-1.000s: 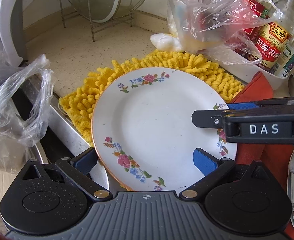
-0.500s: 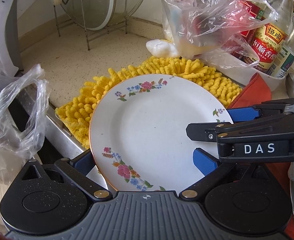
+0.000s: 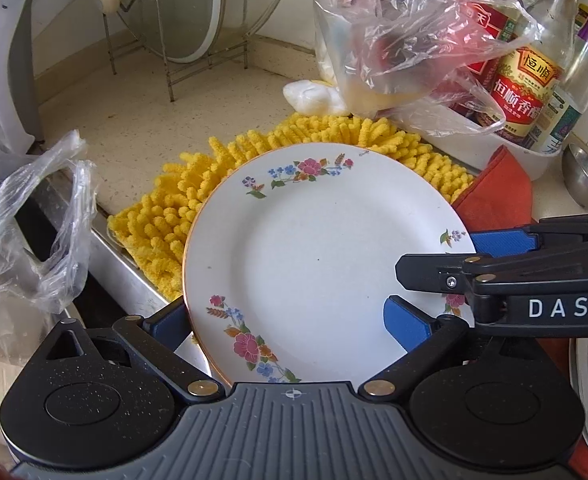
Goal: Organize plates and bowls
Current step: 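Close the left tool fingers on the rim of the floral-rim plate, then lift the floral-rim plate off the yellow mat with the left tool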
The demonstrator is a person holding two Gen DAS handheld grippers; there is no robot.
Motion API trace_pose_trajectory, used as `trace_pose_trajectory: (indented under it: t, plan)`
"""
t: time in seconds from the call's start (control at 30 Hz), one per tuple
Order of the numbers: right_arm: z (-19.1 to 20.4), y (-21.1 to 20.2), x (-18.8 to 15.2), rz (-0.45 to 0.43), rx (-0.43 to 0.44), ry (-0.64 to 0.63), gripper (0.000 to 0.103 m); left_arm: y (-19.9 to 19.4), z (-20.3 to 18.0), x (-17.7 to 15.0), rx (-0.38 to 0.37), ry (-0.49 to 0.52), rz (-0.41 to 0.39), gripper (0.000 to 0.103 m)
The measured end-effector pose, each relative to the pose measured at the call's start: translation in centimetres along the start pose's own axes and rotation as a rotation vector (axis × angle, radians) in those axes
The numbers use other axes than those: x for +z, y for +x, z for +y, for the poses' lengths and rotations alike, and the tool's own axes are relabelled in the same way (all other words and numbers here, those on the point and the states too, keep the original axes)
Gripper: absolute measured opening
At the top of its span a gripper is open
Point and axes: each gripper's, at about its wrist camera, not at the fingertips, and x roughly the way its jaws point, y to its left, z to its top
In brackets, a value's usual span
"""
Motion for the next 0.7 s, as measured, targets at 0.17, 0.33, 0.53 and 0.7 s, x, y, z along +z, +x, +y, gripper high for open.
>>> trace_pose_trajectory:
  t: [0.17, 0.33, 0.53, 0.7]
  plan:
    - [-0.4, 0.4, -0.3, 0.009, 0.013, 0.009, 0.063, 0.2, -0.1, -0.2, -0.003, 0.036, -0.014, 0.103]
    - [-0.3, 0.5, -0.5, -0.006, 0.015, 0.004, 0.064, 0.1, -0.3, -0.3, 0.000, 0.051, -0.035, 0.103]
    - [-0.2, -0.5, -0.5, -0.028, 0.008, 0.025, 0.058, -0.3, 0.2, 0.1, -0.015, 0.027, -0.033, 0.099]
    - [-0.2, -3.0, -1.5, -0.048, 0.010, 0.053, 0.058, -1.2, -0.1, -0.2, -0.053, 0.042, -0.038, 0.099]
